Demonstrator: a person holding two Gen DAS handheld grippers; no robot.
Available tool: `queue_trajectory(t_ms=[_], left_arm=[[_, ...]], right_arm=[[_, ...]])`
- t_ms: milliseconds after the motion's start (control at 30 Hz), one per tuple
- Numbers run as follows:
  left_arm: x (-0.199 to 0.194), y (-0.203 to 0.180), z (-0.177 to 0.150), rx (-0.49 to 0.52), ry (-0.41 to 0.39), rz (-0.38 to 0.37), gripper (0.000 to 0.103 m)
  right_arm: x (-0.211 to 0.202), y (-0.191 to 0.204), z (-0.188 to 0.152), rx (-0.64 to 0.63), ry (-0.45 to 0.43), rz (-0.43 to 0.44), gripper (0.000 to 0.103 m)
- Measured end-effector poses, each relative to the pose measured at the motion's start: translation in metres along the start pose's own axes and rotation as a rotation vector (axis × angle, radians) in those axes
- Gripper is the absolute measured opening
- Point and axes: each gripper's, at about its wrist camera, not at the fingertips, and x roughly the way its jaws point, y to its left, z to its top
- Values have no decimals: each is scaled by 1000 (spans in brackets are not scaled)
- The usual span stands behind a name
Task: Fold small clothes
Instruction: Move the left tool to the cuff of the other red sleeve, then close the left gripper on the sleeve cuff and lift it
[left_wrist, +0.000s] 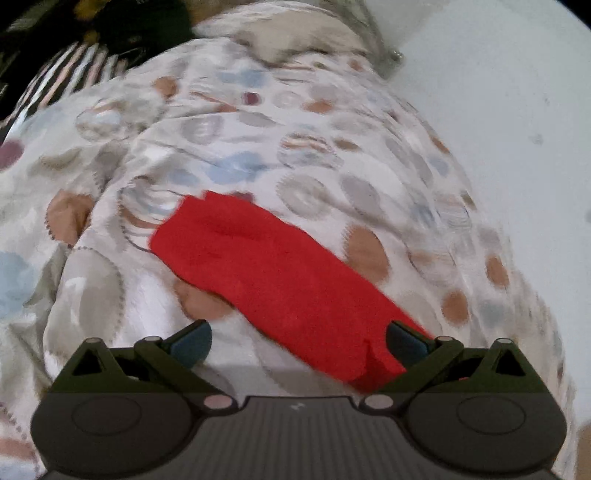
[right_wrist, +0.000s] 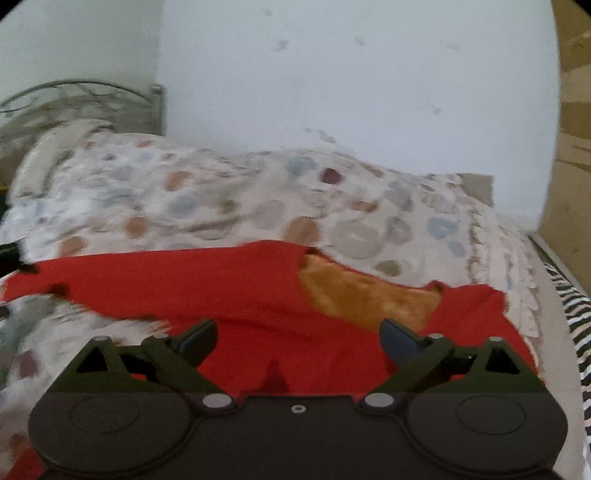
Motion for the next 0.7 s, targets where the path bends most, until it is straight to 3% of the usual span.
queue_trajectory(t_ms=[133,200,267,300,333,400,467,567,700], left_arm=[[18,33,14,-207,-14,-41,100],[17,42,17,-267,-70,-49,92],[16,48,19,-292,-107,-48,76],[16,51,20,-306,-115,-49,61],[16,54,19,-319,-125,-52,37],[14,58,22,-333,-158,-24,7],[9,57,25,-326,-189,-45,7],[-3,38,26,-209,-261,-68,5],[-29,2,21,-47,-344,-221,5]], right_arm=[[-35,22,-16,-1,-11,70,97],[-50,29,-25,9,-12,95,97],[-60,32,-36,36,-4,103,98],[-63,33,-40,47,1,103,98],[-66,33,-44,55,6,99,98],[-70,32,-53,58,10,79,98],[-72,30,-60,67,14,64,98],[-75,25,-67,92,17,55,98],[-83,21,-74,104,3,37,98]])
